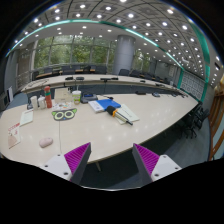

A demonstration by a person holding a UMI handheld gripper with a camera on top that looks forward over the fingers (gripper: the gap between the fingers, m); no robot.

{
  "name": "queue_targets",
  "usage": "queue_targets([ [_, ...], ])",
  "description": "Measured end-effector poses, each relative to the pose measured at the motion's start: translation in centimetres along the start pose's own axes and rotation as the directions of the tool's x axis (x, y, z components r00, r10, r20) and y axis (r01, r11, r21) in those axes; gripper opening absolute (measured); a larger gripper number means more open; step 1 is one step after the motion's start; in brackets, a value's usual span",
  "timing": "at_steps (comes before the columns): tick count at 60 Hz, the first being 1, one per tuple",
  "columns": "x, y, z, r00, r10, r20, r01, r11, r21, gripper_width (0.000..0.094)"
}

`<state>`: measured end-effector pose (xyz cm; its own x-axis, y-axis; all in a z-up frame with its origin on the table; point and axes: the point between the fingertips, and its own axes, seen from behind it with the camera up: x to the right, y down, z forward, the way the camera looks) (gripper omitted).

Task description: Arrange mouse

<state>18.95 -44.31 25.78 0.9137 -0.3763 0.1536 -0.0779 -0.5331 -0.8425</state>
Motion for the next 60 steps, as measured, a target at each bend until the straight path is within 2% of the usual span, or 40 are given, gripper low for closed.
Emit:
queue_targets([
  [7, -1.2, 1.2, 0.5, 1.000, -0.001, 0.019, 0.001, 1.000, -0.010, 0.0853],
  [16, -4.7, 4.3, 1.0, 0.996, -0.007, 0.085, 0.008, 1.000, -0.022, 0.0856],
  [21, -9.1, 6.3, 2.0, 0.990, -0.024, 0.141, 0.027, 0.999, -0.021, 0.0852],
  [29, -18.4, 9.4, 3.8, 0.960, -0.052, 0.275, 0.056, 0.998, -0.007, 0.0853],
  [40, -30.6, 12.3, 7.7, 0.919, -0.064, 0.390, 0.069, 0.998, 0.001, 0.0855],
  [48, -36.9, 12.7, 11.4, 0.901, -0.066, 0.428, 0.072, 0.997, 0.002, 0.0854],
  [60, -42.3, 13.2, 16.4, 0.892, -0.035, 0.451, 0.065, 0.997, -0.052, 0.0851],
])
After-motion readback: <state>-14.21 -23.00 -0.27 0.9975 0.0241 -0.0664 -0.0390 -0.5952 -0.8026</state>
